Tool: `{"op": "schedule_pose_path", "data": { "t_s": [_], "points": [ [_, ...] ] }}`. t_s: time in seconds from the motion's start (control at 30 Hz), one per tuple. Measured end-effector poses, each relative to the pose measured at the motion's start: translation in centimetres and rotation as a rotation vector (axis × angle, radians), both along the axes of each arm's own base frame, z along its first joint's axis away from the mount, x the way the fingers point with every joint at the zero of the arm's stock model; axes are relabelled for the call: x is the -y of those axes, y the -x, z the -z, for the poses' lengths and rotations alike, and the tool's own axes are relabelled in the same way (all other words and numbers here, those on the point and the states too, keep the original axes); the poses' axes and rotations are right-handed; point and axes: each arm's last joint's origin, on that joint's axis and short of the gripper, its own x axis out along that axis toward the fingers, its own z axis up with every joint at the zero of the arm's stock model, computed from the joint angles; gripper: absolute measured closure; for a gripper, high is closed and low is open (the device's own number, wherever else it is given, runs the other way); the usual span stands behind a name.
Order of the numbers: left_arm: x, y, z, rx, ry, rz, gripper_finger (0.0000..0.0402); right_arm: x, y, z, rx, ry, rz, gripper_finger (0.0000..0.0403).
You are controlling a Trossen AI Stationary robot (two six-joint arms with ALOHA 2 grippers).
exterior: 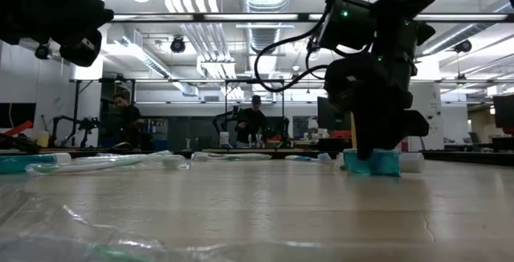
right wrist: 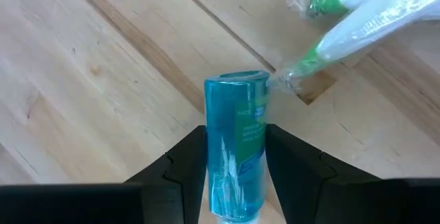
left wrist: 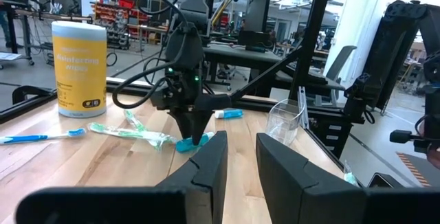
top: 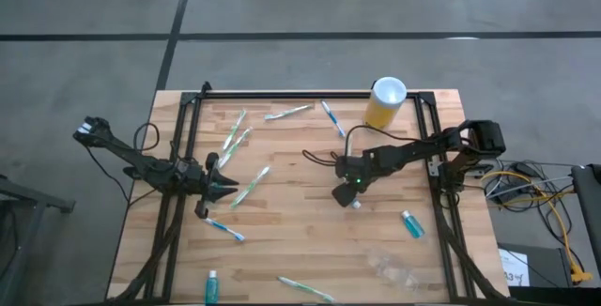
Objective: Pick & Place toothbrushing station
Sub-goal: Put the blue mouthwash into the transparent organizer
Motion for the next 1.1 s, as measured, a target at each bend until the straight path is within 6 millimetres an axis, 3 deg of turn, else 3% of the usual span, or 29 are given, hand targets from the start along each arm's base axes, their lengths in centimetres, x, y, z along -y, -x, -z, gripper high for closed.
{"op": "schedule_pose_path", "data": {
  "t_s": [0.8,1.1],
  "points": [
    [0.0,0.0,0.0,0.000,0.000,0.000,0.0319,0.2,-0.8,-0.2,0.084,0.077,0.017,0.0266],
    [0.0,0.0,0.0,0.000,0.000,-0.001,0.0319,0.4,-1.3,-0.2,0.145,0.163,-0.055,0.0234]
  ]
}}
